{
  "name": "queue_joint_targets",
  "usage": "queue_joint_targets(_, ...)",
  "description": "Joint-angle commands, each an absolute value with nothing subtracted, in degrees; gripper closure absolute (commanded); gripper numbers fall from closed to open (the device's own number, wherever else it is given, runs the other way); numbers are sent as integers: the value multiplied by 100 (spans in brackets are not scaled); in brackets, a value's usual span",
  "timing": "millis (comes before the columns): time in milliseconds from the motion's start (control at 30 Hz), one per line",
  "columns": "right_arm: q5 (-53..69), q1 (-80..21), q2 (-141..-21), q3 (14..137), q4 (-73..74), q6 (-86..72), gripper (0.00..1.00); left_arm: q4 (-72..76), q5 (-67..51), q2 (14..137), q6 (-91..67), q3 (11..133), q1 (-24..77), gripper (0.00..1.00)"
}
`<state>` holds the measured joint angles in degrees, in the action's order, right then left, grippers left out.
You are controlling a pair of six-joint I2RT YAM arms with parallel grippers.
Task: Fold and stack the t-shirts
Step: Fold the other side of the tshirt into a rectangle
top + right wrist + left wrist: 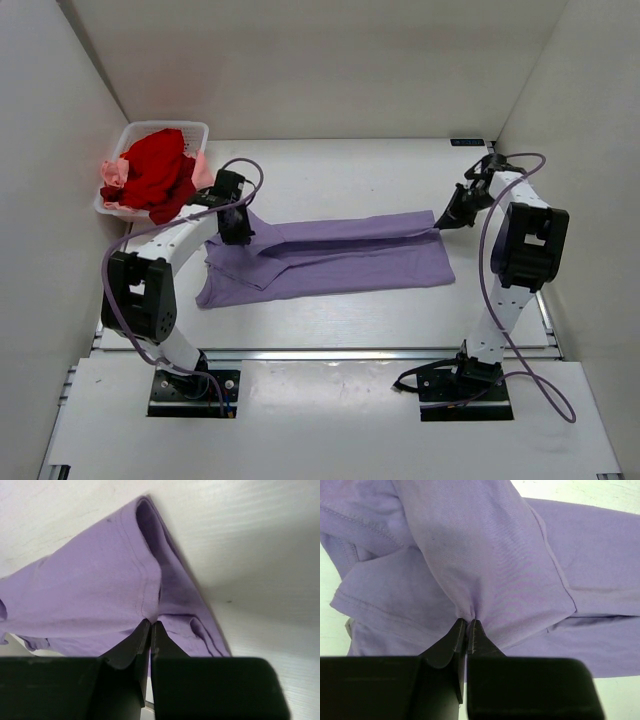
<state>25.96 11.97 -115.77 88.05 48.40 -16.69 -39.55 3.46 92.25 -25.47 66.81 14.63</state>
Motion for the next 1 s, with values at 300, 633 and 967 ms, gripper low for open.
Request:
queue_joint_targets(300,2373,1398,-11900,8921,4746,-1380,100,-3832,273,8904,-2496,6241,1556,96)
queue_joint_targets(633,2013,1336,-11883,8693,4782,-1450,100,-3700,246,9070,-2409,6003,1626,75)
queue_joint_targets(967,1406,1125,-11190,8455,4606,-1652,75,-3682,569,8183,-2540,6275,1415,54)
